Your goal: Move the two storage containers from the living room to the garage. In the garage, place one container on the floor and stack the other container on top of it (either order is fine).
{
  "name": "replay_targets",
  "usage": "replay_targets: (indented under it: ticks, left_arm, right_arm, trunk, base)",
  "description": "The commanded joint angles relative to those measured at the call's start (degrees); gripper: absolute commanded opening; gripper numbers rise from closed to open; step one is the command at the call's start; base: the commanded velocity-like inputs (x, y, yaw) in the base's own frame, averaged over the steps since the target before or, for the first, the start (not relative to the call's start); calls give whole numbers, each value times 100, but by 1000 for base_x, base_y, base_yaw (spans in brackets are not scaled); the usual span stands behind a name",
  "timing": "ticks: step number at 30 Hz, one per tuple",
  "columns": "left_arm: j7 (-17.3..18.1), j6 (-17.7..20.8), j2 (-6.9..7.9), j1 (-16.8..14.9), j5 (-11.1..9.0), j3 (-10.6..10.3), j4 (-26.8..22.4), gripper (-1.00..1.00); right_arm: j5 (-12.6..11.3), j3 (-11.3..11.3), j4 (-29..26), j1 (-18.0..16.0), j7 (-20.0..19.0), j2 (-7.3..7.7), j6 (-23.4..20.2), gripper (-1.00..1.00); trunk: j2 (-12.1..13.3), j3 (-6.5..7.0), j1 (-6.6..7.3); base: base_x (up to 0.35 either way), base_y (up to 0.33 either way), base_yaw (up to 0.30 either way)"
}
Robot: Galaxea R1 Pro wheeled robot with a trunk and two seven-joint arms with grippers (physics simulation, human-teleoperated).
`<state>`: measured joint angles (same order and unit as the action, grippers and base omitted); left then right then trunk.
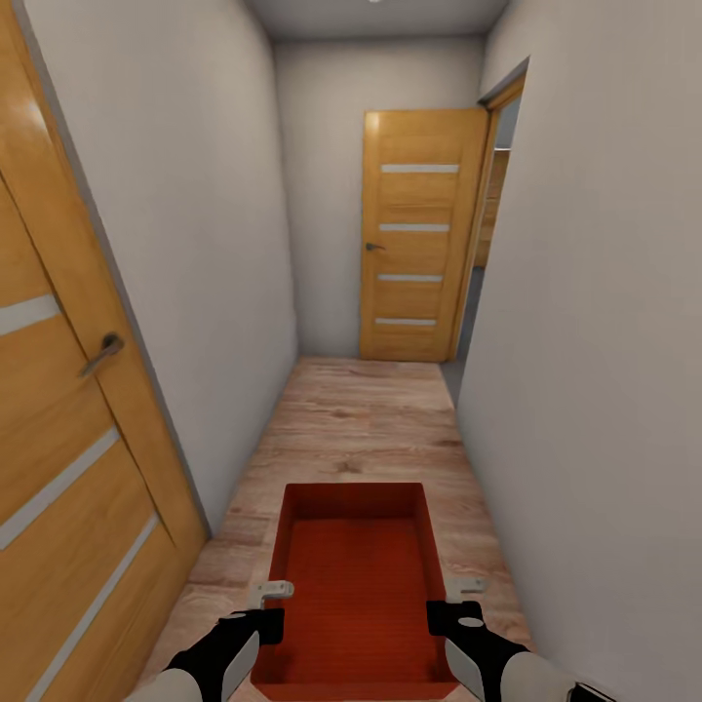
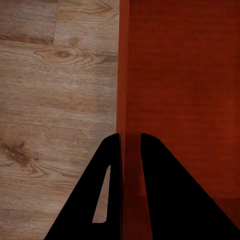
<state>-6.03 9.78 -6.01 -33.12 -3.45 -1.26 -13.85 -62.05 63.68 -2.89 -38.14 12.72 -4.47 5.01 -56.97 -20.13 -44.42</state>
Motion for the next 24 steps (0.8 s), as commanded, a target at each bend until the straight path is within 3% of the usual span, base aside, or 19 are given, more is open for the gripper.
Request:
replay_targets:
  ticks: [1, 24]
  left_arm:
    - [-39, 33, 3, -2, -138, -129, -17, -100]
    - [-39, 34, 3, -1, -138, -129, -13, -100]
  right_arm:
    - [-62, 101, 113, -2, 20, 25, 13, -100]
    - [-62, 101, 110, -1, 20, 25, 26, -100]
  trunk:
    - [-4, -6, -4]
    - [-4, -6, -4]
  base:
    - [323, 0, 0]
    - [323, 0, 0]
